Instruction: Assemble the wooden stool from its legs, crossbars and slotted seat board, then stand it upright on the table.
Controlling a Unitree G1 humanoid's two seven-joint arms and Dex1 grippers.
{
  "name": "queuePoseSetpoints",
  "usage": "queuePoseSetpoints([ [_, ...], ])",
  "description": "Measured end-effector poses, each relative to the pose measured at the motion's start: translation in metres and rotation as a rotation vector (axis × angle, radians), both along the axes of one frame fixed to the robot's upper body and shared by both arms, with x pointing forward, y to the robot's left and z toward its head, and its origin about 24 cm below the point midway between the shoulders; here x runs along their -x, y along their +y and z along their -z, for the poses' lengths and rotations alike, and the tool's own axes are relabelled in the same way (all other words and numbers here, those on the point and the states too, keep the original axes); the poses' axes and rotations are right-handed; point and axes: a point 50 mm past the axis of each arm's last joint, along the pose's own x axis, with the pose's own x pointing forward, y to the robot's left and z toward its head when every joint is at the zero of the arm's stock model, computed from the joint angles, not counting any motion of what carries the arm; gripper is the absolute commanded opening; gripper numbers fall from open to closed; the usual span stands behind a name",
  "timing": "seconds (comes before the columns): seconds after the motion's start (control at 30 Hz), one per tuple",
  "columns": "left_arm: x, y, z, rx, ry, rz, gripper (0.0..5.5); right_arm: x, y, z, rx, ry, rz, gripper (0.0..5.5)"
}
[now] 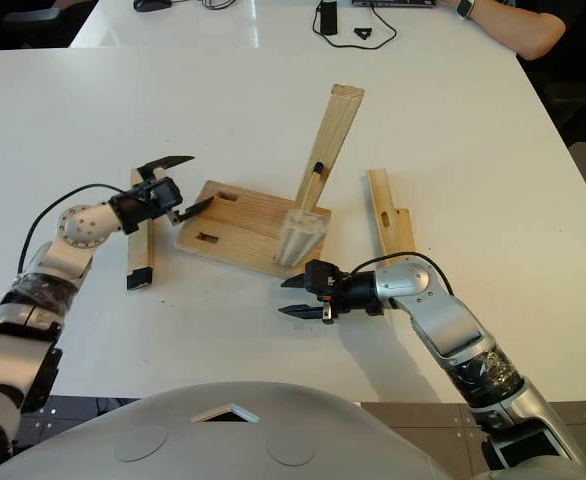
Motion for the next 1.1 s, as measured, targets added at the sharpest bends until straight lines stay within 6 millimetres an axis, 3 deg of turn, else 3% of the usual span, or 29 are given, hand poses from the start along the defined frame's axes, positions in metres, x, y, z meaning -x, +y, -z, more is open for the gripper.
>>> queuePoseSetpoints([
  [0.13, 0.037, 0.002, 0.002, 0.025, 0.049, -0.003, 4.31, -0.017, -0.021, -0.003, 0.065, -0.093, 0.057, 2.16],
  [0.3, 0.071, -0.016, -0.004, 0.024, 0.118, 0.064, 4.31, -0.037, -0.042, -0.010, 0.136, -0.171, 0.125, 2.16],
  [0.57, 0.095, -0.043, -0.016, 0.124, 0.341, 0.116, 4.31, -0.076, -0.041, -0.016, 0.150, -0.288, 0.237, 2.16],
  [0.67, 0.094, -0.054, -0.026, 0.192, 0.381, 0.116, 4.31, -0.094, -0.038, -0.019, 0.165, -0.326, 0.252, 2.16],
  [0.83, 0.074, -0.058, -0.049, 0.319, 0.378, 0.054, 4.31, -0.113, -0.038, -0.021, 0.214, -0.371, 0.260, 2.16],
  [0.97, 0.070, -0.052, -0.064, 0.362, 0.363, 0.032, 4.31, -0.113, -0.045, -0.024, 0.227, -0.387, 0.283, 2.16],
  [1.1, 0.052, -0.028, -0.061, 0.225, 0.254, -0.072, 4.31, -0.095, -0.057, -0.030, 0.223, -0.399, 0.281, 2.16],
])
